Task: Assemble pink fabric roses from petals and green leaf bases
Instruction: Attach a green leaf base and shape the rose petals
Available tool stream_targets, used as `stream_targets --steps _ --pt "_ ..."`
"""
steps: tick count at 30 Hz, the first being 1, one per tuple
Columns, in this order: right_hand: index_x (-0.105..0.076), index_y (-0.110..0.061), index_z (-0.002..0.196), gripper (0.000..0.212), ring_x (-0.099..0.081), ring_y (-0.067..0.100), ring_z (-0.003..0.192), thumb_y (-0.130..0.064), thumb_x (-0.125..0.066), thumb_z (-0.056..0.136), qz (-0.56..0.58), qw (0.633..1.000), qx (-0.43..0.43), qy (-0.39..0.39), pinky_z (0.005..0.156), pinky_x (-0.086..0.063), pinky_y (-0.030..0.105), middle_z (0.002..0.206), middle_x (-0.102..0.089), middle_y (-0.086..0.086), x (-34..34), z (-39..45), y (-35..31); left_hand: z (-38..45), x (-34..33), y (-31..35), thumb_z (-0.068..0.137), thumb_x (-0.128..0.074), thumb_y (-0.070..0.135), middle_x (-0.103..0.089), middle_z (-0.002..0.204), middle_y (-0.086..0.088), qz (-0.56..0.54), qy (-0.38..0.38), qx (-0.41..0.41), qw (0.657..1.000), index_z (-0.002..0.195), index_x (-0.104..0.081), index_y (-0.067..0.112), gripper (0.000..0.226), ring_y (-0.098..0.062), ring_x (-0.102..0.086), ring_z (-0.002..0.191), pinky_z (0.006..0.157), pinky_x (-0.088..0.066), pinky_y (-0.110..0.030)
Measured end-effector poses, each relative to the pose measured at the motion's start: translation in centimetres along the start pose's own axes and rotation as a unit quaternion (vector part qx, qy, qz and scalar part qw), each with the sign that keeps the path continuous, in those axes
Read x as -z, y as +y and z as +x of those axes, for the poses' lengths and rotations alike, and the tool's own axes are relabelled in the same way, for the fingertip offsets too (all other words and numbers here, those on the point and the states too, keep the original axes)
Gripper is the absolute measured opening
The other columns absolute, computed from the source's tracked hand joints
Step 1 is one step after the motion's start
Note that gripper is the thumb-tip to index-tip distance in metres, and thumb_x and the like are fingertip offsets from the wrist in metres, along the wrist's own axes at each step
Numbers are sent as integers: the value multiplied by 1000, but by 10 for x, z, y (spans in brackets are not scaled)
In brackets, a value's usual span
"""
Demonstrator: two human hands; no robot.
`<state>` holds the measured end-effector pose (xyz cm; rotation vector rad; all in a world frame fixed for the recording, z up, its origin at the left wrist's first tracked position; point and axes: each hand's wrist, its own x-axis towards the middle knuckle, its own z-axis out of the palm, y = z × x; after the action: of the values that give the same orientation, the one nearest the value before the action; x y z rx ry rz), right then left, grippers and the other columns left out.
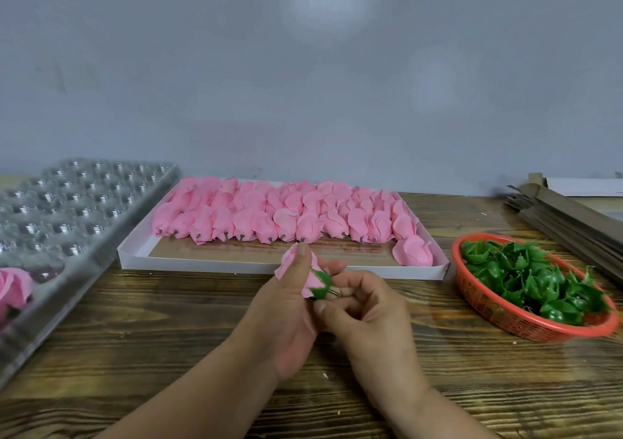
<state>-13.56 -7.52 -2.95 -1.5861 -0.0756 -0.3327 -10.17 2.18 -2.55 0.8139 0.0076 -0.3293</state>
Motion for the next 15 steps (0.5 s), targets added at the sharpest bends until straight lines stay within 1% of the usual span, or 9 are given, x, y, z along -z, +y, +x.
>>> stream_targets --steps 1,3,4,6,8,11,13,15 --pt "-62 -8 84 25 -54 18 55 12 -69 72 -19 1000 11 3 56 -47 29 58 -60 15 0 0 0 0 0 0 83 -51 43 -70 88 -13 -8 2 2 1000 91 -59 2 42 -26 -70 72 65 -60 -37" --pt "-63 -11 84 26 -62 16 58 10 -71 72 -44 999 28 5 58 -52 29 63 -67 14 1 0 0 -1 -1 1 90 -47 41 -71 88 -12 -22 3 10 1000 87 -57 6 37 -26 -70 70 67 -60 -38" --pt "-64 -12 83 26 -65 15 60 10 -71 72 -53 998 35 9 60 -53 29 66 -69 13 1 0 1 -1 -2 1 90 -47 40 -71 88 -12 -30 3 17 999 87 -56 6 36 -26 -70 71 69 -60 -39" --pt "-65 -14 83 28 -68 17 66 10 -71 71 -64 997 47 20 65 -56 29 71 -71 10 0 0 3 -2 -3 3 88 -48 40 -69 90 -14 -39 2 34 999 90 -56 5 35 -29 -69 75 77 -57 -44" --pt "-66 -16 84 31 -69 17 71 11 -71 70 -63 996 53 26 68 -57 28 76 -72 6 -1 1 5 -3 -4 5 92 -46 39 -68 89 -16 -50 -3 50 998 91 -57 4 36 -30 -68 77 83 -54 -47" --pt "-65 -21 84 36 -69 12 70 11 -72 70 -67 996 58 30 67 -55 22 77 -72 3 -1 2 8 -5 -6 7 97 -43 34 -69 81 -15 -64 -2 49 997 85 -55 5 34 -28 -69 70 76 -56 -45" --pt "-65 -24 84 38 -68 10 70 11 -73 69 -73 995 62 27 67 -54 20 77 -72 1 0 2 9 -5 -7 6 97 -45 32 -69 82 -14 -74 7 45 996 86 -53 6 29 -27 -69 67 70 -58 -45" --pt "-64 -28 85 42 -67 5 70 9 -74 69 -86 994 69 21 69 -53 18 79 -71 -2 -1 2 10 -6 -8 6 96 -47 32 -69 87 -14 -82 12 49 995 88 -52 7 27 -27 -70 67 65 -60 -46"
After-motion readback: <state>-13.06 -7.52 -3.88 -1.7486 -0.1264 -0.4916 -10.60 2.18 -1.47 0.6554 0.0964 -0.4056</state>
